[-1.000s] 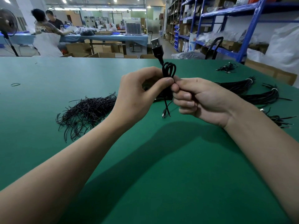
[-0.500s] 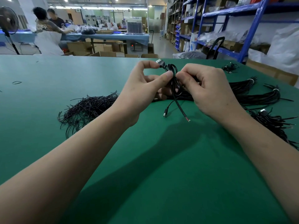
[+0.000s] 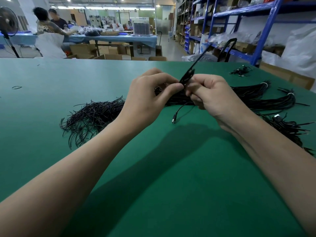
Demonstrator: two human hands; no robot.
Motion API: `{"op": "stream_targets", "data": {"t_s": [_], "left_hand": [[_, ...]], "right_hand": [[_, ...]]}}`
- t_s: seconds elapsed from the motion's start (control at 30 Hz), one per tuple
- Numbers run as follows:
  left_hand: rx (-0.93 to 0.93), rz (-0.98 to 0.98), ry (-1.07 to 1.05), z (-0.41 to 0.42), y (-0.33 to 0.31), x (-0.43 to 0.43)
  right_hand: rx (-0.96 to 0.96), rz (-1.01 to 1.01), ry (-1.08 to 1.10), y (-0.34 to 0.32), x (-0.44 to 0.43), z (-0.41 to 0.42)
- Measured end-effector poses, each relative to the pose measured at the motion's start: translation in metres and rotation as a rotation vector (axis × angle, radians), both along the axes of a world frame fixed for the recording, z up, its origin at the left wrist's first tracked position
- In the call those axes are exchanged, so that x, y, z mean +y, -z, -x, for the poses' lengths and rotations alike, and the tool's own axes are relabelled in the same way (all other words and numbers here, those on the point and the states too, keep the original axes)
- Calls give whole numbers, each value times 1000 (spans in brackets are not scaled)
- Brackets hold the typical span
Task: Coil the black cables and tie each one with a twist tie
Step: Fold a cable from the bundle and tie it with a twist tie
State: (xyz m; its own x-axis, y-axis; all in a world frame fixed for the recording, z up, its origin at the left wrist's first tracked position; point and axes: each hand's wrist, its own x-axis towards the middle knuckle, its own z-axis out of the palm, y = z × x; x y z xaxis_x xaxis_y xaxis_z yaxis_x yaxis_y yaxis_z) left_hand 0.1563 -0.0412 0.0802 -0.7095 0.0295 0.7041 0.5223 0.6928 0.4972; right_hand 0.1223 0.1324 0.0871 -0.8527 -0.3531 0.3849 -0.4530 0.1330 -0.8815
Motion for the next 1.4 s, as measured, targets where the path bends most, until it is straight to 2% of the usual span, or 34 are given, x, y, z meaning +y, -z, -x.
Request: {"op": "stream_targets", "data": {"t_s": [0.1, 0.23, 0.37, 0.43, 0.53, 0.57, 0.63, 0.7, 0.8, 0.97, 1.03, 1.1, 1.23, 1.4], "left_hand": [[-133, -146, 71, -2, 0, 5], [-453, -417, 231, -4, -7, 5], [-732, -639, 443, -6, -15, 5], [-696, -683, 440, -7, -15, 7], [-461, -664, 353, -7, -13, 9], [-359, -579, 333, -8, -12, 7], [-134, -216, 232, -8, -11, 3], [25, 120, 95, -7, -8, 0], [154, 201, -27, -6, -6, -4], [349, 332, -75, -2, -10, -11], [326, 352, -62, -1, -13, -16], [198, 293, -24, -1, -16, -17], [-51, 79, 73, -2, -17, -12], [-295, -281, 302, -8, -17, -4]], "right_hand": [[201, -91, 99, -1, 1, -4], [533, -295, 238, -2, 6, -6], [676, -381, 275, -5, 9, -6], [608, -373, 256, -5, 10, -4], [294, -199, 103, -7, 10, 1], [156, -107, 32, -8, 10, 2], [-80, 15, -82, -8, 9, 2], [-219, 61, -152, -6, 7, 1], [-297, 67, -188, -8, 7, -1], [-299, 56, -219, -10, 7, -2], [-270, 26, -194, -7, 5, -2], [-199, -9, -138, -5, 2, -3], [65, -46, -55, -4, -1, -6], [349, -70, 64, -4, -2, -10]]}}
